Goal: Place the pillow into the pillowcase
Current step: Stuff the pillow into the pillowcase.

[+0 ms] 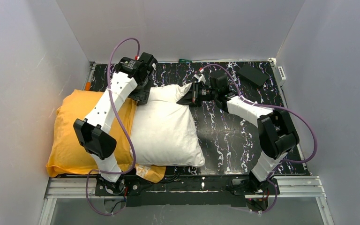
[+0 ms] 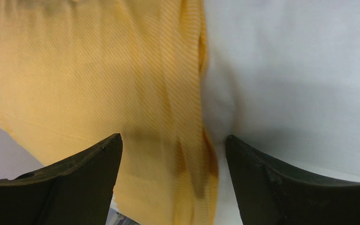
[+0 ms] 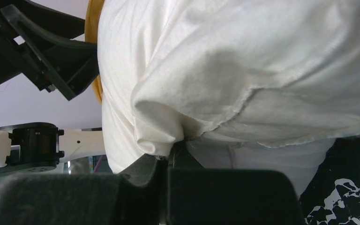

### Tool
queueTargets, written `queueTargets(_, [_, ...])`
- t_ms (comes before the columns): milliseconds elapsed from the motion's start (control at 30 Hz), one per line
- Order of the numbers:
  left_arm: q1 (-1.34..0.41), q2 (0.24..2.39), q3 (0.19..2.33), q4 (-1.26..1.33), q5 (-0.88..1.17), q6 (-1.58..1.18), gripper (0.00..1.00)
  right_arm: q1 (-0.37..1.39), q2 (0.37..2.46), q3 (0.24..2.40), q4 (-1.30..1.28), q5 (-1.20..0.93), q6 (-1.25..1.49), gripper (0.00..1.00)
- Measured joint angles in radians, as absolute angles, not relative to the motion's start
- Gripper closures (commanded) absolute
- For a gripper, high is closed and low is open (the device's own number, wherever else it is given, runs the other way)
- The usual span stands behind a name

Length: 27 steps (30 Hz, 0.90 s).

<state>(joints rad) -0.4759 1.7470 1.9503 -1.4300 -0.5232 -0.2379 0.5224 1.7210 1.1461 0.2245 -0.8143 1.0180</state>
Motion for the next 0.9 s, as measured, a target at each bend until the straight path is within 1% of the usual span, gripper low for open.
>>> queueTargets(67, [-0.452, 1.747, 1.937, -1.421, -0.534, -0.231, 0.4, 0.522, 1.721, 1.146, 0.221, -0.813, 1.016, 0.99])
queueTargets(200, [-0.412, 1.748, 1.937, -1.412, -0.566, -0.219, 0.54, 0.521, 1.721, 1.146, 0.218, -0.813, 1.016, 0.99])
queueTargets(267, [-0.397, 1.756, 1.939, -1.413, -0.582, -0.215, 0.68, 0.52, 1.721, 1.146, 0.217, -0.813, 1.016, 0.99])
queueTargets(333, [-0.387, 1.773, 1.951, -1.415, -0.587, -0.212, 0.87, 0.519, 1.721, 1.146, 0.216, -0.813, 1.016, 0.99])
queueTargets(367, [-0.384, 1.786, 1.962, -1.417, -0.582, -0.208, 0.98, 0.519, 1.721, 1.146, 0.215, -0.813, 1.016, 0.99])
queueTargets(400, [-0.381, 1.798, 1.975, -1.417, -0.57, -0.205, 1.0, 0.519, 1.72, 1.146, 0.215, -0.813, 1.015, 0.99])
queueTargets(533, [-0.376, 1.823, 2.025, -1.417, -0.445, -0.192, 1.0, 0.517, 1.716, 1.145, 0.211, -0.812, 1.013, 0.99])
queueTargets(667, [-0.357, 1.785, 2.034, -1.349, -0.185, -0.211, 1.0, 0.514, 1.71, 1.131, 0.212, -0.818, 1.014, 0.99])
queueTargets(800, [-0.333, 1.662, 1.891, -1.129, 0.118, -0.344, 1.0, 0.499, 1.705, 1.114, 0.228, -0.844, 1.023, 0.99])
queueTargets(900, [-0.33, 1.586, 1.76, -0.928, 0.29, -0.5, 1.0, 0.487, 1.696, 1.111, 0.265, -0.863, 1.042, 0.99])
